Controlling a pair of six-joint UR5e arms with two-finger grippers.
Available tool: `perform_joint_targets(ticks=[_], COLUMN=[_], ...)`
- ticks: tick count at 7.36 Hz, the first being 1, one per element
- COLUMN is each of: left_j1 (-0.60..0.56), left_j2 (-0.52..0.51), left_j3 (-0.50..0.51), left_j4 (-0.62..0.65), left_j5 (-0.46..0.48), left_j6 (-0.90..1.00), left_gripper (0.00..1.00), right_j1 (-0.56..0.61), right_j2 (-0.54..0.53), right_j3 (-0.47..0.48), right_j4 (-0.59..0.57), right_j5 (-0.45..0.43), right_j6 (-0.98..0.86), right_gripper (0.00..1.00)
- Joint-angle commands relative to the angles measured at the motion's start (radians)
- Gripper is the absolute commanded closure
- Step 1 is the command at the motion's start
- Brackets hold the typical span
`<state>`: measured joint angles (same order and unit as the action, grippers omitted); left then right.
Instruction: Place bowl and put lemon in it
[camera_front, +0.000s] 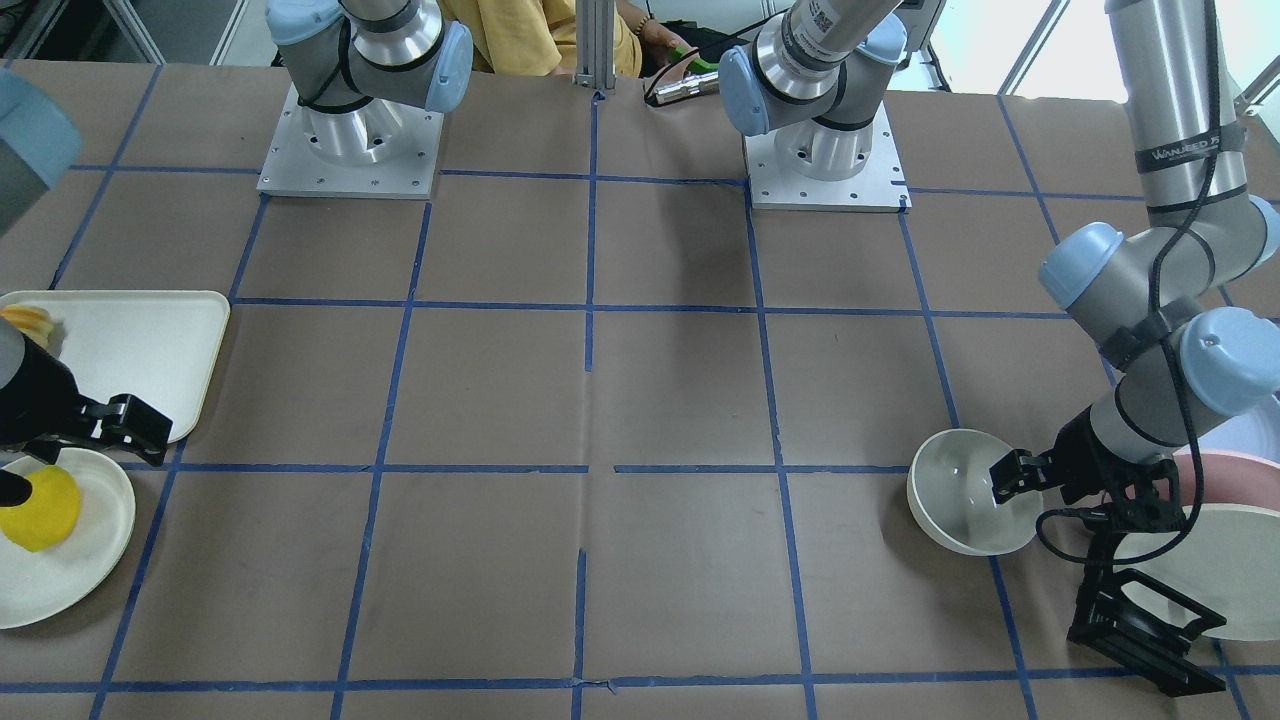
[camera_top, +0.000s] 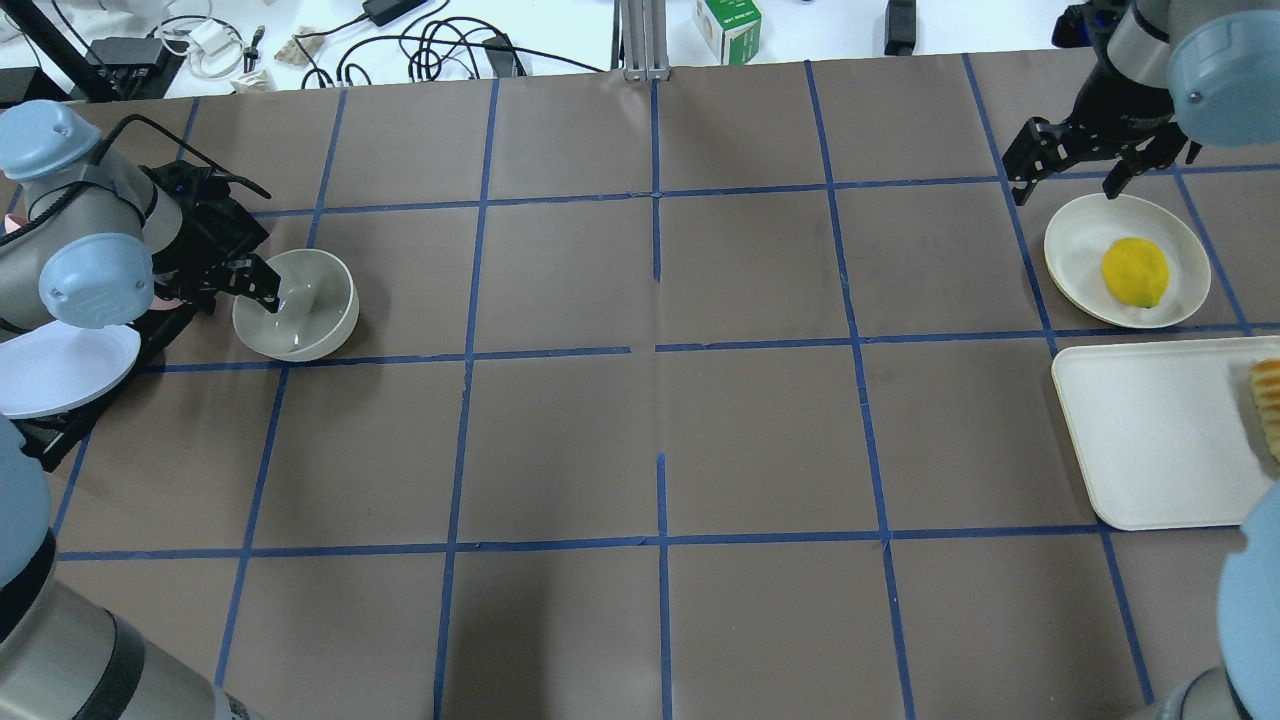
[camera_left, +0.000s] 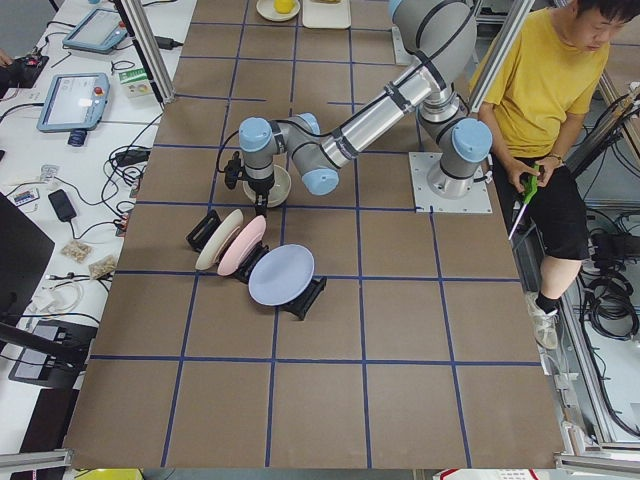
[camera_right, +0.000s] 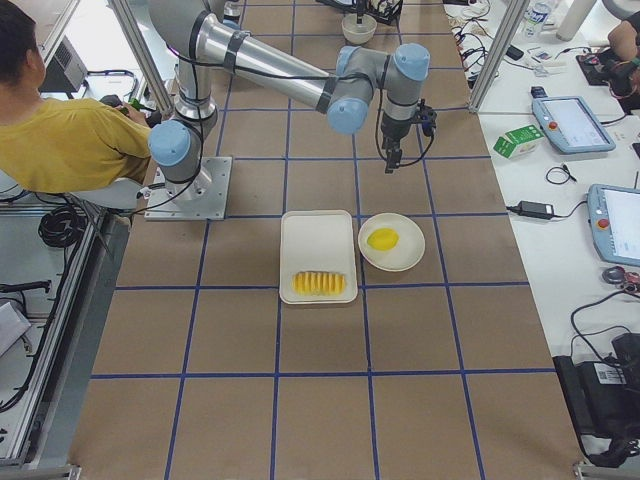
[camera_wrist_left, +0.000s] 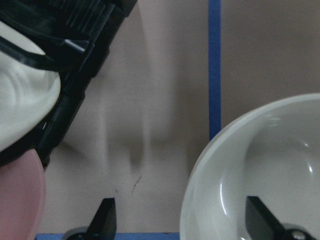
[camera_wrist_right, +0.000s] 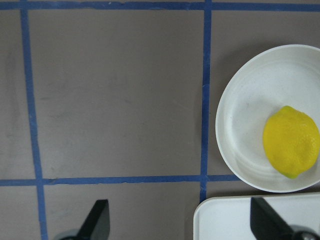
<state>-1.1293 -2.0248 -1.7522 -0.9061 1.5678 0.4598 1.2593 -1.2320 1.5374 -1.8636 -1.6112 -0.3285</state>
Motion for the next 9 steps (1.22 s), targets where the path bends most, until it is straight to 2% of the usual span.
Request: perform_joint_targets(ticks=[1, 2, 3, 5, 6, 7, 8, 9], left_j1=[-0.001, -0.001, -0.001, -0.001, -0.026, -0.065, -0.143, -0.241], left_j2=[-0.002, -0.002, 0.000, 0.014, 0.040, 0.072, 0.098, 0.113], left_j3=[0.002, 0.002, 0.002, 0.008, 0.025, 0.054, 0.071, 0.066], left_j4=[-0.007, -0.008, -0.016, -0.037, -0.103, -0.193, -0.253, -0.254], left_j5=[-0.009, -0.021, -0.023, -0.023, -0.026, -0.102, -0.144, -0.167], left_j6=[-0.006, -0.006, -0.006, -0.001, -0.013, -0.053, -0.103, -0.192], left_gripper=[0.79, 0.94, 1.00, 1.00, 1.00, 1.00, 1.00, 1.00], right_j1=[-0.081, -0.099, -0.119, -0.176, -0.184, -0.184, -0.187, -0.202], right_j2=[0.077, 0.103, 0.135, 0.181, 0.195, 0.201, 0.219, 0.235], right_j3=[-0.006, -0.006, -0.002, 0.000, 0.000, 0.001, 0.001, 0.003], right_j4=[-0.044, -0.127, -0.203, -0.221, -0.230, -0.267, -0.269, -0.266], right_j5=[0.001, -0.001, -0.004, 0.007, 0.005, 0.001, 0.002, 0.014], right_j6=[-0.206, -0.283, -0.356, -0.383, -0.397, -0.403, -0.411, -0.412], right_gripper=[0.00, 0.00, 0.00, 0.00, 0.00, 0.00, 0.00, 0.00])
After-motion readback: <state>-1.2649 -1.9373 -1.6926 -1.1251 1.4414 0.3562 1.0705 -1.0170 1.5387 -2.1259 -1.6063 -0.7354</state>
